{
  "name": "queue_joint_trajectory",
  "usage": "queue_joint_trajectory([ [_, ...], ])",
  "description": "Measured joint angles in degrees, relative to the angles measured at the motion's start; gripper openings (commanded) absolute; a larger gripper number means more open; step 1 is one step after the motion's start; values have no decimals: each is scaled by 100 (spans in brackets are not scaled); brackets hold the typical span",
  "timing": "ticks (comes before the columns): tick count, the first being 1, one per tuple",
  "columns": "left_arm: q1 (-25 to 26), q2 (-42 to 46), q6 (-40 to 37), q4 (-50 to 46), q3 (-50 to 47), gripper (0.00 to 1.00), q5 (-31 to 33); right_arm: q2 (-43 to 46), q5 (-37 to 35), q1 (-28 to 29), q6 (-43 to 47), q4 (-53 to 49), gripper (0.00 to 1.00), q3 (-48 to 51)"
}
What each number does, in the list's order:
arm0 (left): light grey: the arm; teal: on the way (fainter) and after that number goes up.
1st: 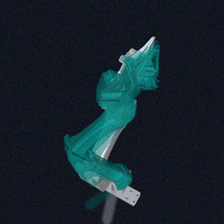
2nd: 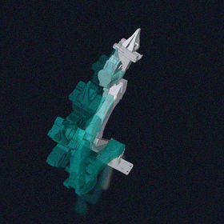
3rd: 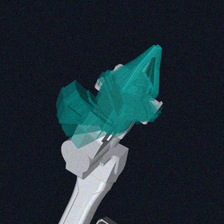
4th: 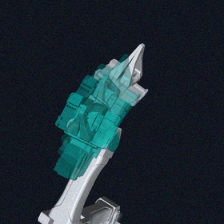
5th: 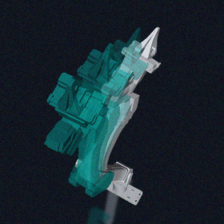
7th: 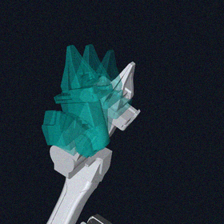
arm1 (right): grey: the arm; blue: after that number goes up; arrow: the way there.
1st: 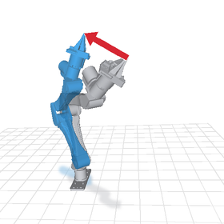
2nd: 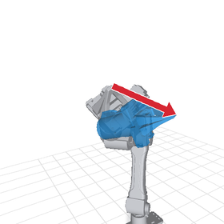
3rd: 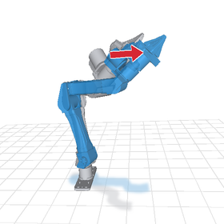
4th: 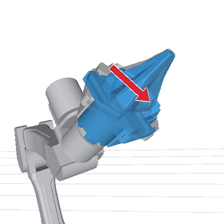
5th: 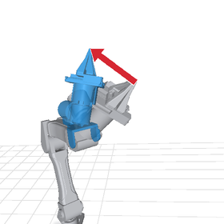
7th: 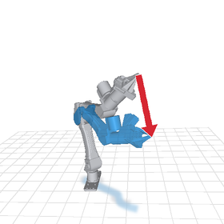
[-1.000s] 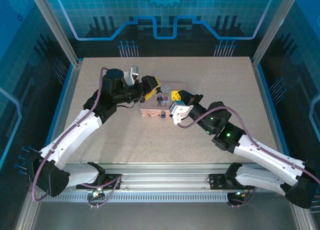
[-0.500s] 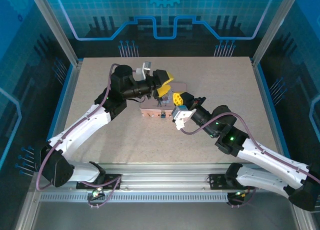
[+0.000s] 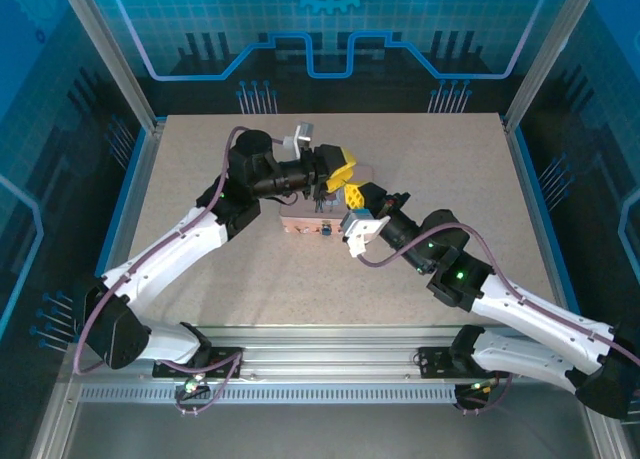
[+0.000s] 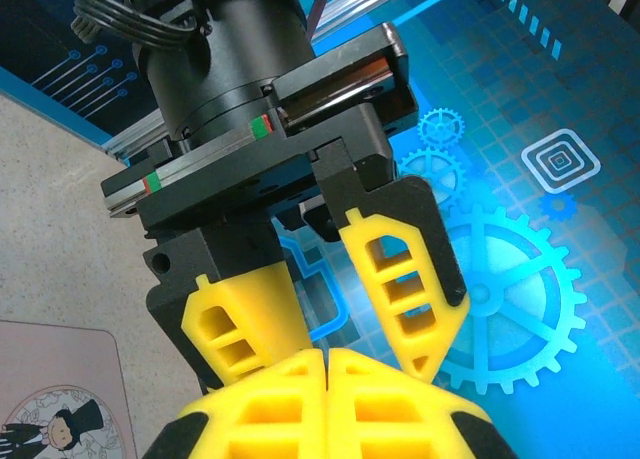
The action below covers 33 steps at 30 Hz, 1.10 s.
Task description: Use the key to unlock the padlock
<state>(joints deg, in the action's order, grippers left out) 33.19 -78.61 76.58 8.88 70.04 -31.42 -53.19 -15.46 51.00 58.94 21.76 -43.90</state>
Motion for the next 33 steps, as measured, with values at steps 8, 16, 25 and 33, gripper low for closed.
queue_joint_trajectory([
  [8,-2,-11,-7,-4,0,20,-15,-42,-175,0,92,190,0,74],
  [16,-2,-26,-20,-15,0,12,-42,-98,-326,0,247,385,0,85],
  [25,-9,-57,-24,-46,0,0,-33,-140,-387,-2,280,437,21,118],
  [33,-118,-87,-916,-879,452,0,122,142,-380,-295,-691,-96,50,118],
])
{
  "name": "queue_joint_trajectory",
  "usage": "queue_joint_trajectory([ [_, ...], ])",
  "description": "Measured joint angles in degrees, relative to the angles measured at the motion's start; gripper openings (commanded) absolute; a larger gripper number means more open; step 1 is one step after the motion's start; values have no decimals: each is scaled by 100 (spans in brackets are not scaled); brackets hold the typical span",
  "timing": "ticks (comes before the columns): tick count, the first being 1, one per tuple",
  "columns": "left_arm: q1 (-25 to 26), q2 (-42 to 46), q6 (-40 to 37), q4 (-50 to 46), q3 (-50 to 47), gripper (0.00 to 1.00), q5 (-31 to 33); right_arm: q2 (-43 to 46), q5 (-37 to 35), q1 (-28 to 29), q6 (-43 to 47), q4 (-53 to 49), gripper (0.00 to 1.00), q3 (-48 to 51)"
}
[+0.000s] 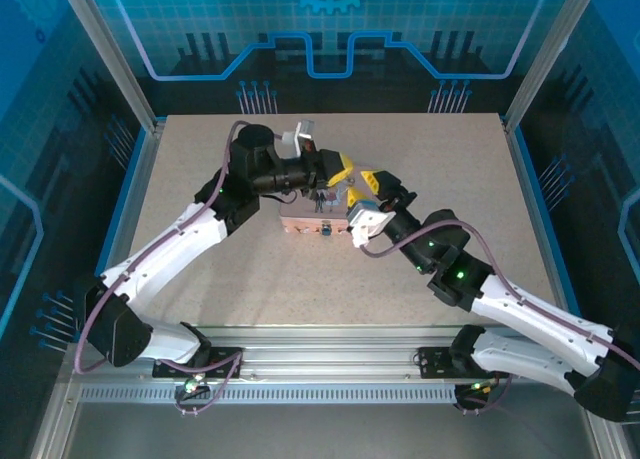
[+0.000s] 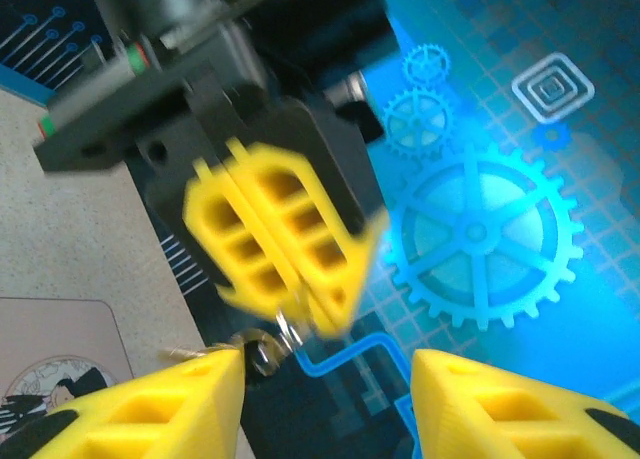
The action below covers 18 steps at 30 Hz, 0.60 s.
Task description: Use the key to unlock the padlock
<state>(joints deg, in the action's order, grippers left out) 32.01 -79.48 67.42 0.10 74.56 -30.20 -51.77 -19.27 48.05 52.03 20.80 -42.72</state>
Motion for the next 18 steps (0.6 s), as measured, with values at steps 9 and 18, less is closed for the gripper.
queue_joint_trajectory([
  [9,-166,2,-1589,-1309,407,0,815,820,90,-699,-2319,-1241,60,22],
  [18,-164,212,-2553,-1436,-55,0,1414,295,1528,-1996,-6135,-3176,61,-857],
])
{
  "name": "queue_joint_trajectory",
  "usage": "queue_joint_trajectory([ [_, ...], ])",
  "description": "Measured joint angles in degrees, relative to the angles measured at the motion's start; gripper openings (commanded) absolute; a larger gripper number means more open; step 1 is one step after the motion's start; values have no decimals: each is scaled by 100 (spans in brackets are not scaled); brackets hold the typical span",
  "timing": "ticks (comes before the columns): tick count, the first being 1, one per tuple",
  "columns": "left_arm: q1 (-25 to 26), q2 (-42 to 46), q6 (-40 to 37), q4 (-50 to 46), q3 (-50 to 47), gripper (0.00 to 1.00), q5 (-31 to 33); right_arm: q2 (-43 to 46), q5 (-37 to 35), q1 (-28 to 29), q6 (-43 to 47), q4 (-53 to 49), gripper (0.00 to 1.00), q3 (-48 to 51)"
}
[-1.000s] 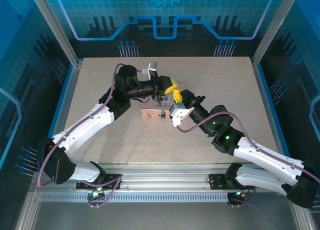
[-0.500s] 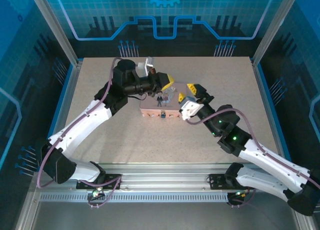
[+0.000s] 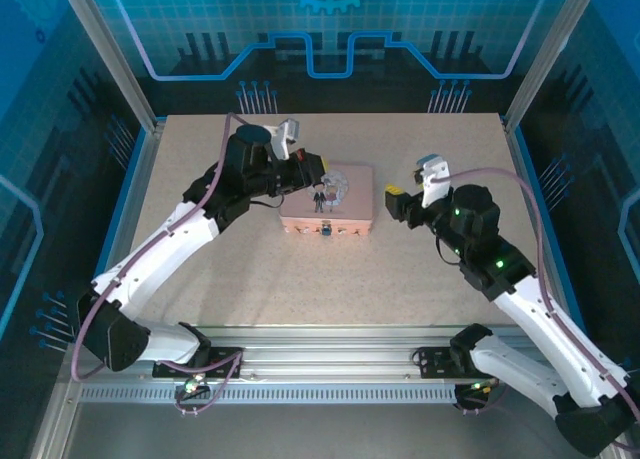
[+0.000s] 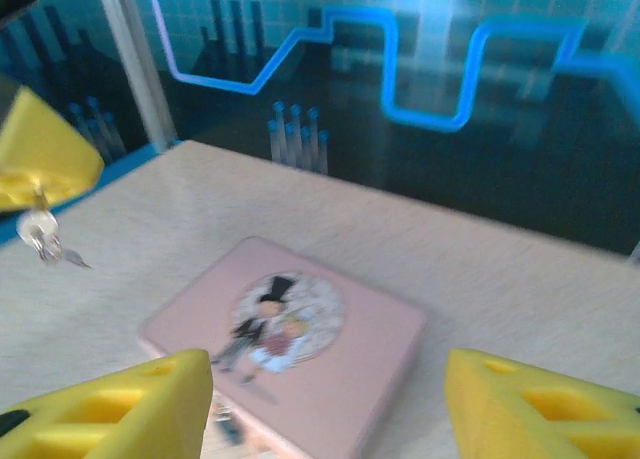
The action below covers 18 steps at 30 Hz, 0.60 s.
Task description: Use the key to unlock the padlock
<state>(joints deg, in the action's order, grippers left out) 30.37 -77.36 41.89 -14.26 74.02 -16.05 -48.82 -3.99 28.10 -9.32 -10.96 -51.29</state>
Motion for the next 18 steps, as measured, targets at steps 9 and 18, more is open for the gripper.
queue_joint_trajectory([
  [9,94,216,-92,654,-828,0,101,-645,2201,-229,-3217,2004,60,1460],
  [18,385,470,173,1510,-1165,0,131,-970,2629,-229,-5403,4706,58,2052],
])
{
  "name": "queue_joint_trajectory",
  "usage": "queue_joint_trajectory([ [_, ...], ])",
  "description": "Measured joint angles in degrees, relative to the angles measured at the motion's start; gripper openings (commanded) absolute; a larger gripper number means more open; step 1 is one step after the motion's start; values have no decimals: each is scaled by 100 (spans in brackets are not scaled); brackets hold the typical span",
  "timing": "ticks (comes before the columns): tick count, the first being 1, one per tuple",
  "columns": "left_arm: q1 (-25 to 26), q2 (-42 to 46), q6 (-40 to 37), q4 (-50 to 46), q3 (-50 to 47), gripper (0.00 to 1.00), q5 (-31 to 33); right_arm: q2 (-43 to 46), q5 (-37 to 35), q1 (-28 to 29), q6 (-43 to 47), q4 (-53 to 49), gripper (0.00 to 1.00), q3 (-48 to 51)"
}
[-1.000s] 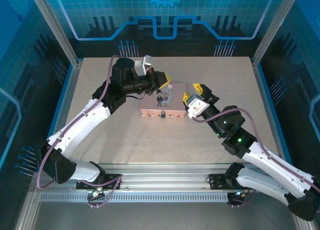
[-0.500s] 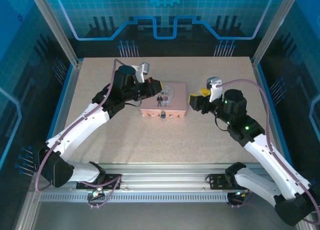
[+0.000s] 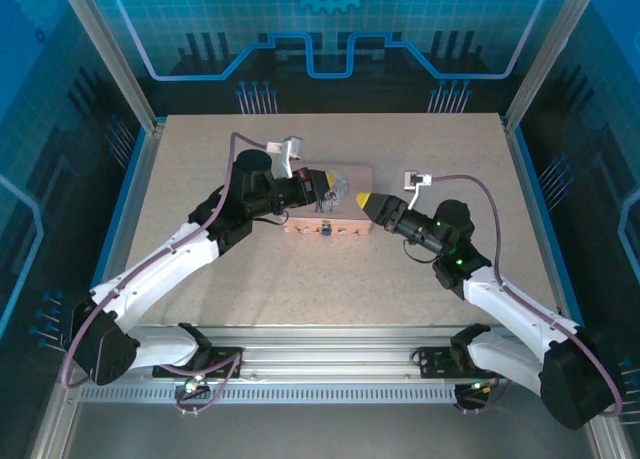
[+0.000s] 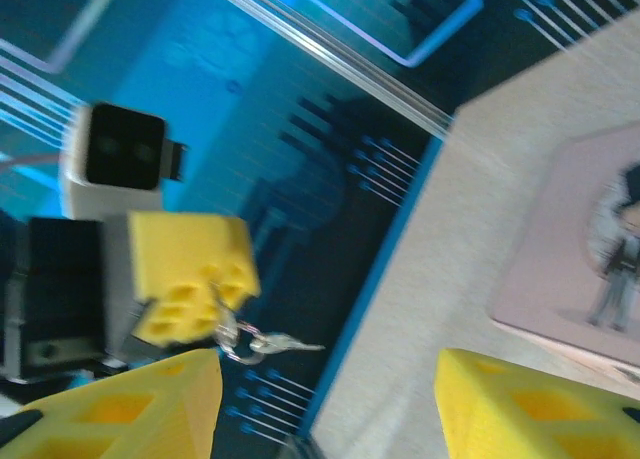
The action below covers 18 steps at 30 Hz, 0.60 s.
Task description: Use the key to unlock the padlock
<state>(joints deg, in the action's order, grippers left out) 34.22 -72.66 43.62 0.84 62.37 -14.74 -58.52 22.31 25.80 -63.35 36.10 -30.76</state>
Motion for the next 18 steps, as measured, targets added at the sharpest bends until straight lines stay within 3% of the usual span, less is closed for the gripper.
queue_joint_trajectory([
  [6,243,2,260,549,-31,0,42,-170,74,7,-684,922,54,-59],
  [18,459,7,564,1161,-146,0,203,-376,79,326,-1019,1270,43,-356],
])
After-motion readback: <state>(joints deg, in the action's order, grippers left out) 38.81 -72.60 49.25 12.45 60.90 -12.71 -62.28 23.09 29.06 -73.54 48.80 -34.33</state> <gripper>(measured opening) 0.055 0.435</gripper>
